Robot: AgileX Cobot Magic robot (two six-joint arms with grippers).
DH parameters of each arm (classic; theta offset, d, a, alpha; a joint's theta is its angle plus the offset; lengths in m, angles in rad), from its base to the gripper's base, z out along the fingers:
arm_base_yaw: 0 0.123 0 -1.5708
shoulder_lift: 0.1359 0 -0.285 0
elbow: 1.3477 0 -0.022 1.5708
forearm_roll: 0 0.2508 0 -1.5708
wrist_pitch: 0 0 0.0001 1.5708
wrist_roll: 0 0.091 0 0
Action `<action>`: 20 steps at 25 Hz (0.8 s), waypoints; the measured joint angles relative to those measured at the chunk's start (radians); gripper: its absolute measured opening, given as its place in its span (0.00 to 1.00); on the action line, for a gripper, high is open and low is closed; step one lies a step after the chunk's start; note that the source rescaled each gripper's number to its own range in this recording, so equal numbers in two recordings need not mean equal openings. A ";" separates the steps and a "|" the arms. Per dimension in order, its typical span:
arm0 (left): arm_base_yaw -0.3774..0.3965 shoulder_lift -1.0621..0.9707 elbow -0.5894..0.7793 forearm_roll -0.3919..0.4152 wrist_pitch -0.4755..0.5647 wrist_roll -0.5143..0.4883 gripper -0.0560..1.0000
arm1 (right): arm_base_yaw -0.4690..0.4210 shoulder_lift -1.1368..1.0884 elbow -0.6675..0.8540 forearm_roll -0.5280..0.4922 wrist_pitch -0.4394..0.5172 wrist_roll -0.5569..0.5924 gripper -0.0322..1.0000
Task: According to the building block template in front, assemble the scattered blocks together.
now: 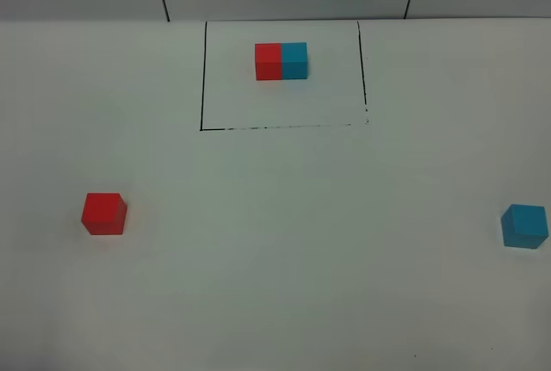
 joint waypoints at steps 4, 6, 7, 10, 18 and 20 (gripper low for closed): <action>0.000 0.000 0.000 0.000 0.000 0.000 0.78 | 0.000 0.000 0.000 0.011 0.000 0.000 1.00; 0.000 0.000 0.000 0.000 0.000 0.000 0.78 | 0.000 0.000 0.000 0.012 0.000 0.000 0.99; 0.000 0.000 0.000 0.000 0.000 0.000 0.78 | 0.000 0.000 0.000 0.012 0.000 0.000 0.98; 0.000 0.000 0.000 0.000 0.000 0.000 0.78 | 0.000 0.000 0.000 0.012 0.000 -0.001 0.97; 0.000 0.000 0.000 0.000 0.000 0.000 0.78 | 0.000 0.000 0.000 0.012 0.000 -0.001 0.95; 0.000 0.000 0.000 0.000 0.000 0.000 0.78 | 0.000 0.000 0.000 0.012 0.000 -0.001 0.94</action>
